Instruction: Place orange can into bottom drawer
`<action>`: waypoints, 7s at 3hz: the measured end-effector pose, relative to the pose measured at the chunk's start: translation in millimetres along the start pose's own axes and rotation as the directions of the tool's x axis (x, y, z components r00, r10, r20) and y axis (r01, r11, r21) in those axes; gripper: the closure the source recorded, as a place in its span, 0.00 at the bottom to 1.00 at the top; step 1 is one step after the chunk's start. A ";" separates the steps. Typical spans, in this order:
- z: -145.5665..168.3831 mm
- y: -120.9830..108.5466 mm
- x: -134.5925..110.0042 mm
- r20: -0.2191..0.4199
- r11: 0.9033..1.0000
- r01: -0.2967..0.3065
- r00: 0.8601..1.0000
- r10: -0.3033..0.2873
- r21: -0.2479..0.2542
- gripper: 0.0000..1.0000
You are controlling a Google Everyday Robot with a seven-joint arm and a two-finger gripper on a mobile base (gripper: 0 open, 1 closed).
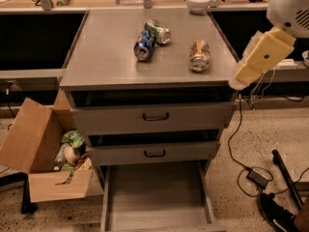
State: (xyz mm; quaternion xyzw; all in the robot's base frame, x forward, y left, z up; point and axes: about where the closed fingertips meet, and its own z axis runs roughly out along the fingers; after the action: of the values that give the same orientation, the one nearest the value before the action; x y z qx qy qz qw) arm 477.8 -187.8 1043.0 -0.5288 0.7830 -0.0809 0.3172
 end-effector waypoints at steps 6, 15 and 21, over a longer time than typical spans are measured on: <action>170.2 -77.8 6.6 -0.074 0.884 -0.463 0.886 0.458 -0.060 0.00; 303.4 -119.7 11.9 -0.223 0.669 -0.743 0.654 0.723 -0.014 0.57; 200.4 -59.8 -22.5 0.257 0.887 -0.343 0.868 0.425 -0.309 1.00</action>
Offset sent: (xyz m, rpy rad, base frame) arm 0.1134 -0.0106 -0.0975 0.1406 0.1028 -0.1800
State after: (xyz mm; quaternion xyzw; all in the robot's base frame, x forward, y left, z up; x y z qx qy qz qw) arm 646.4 -151.8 922.5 -0.4034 0.8154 0.1709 0.3784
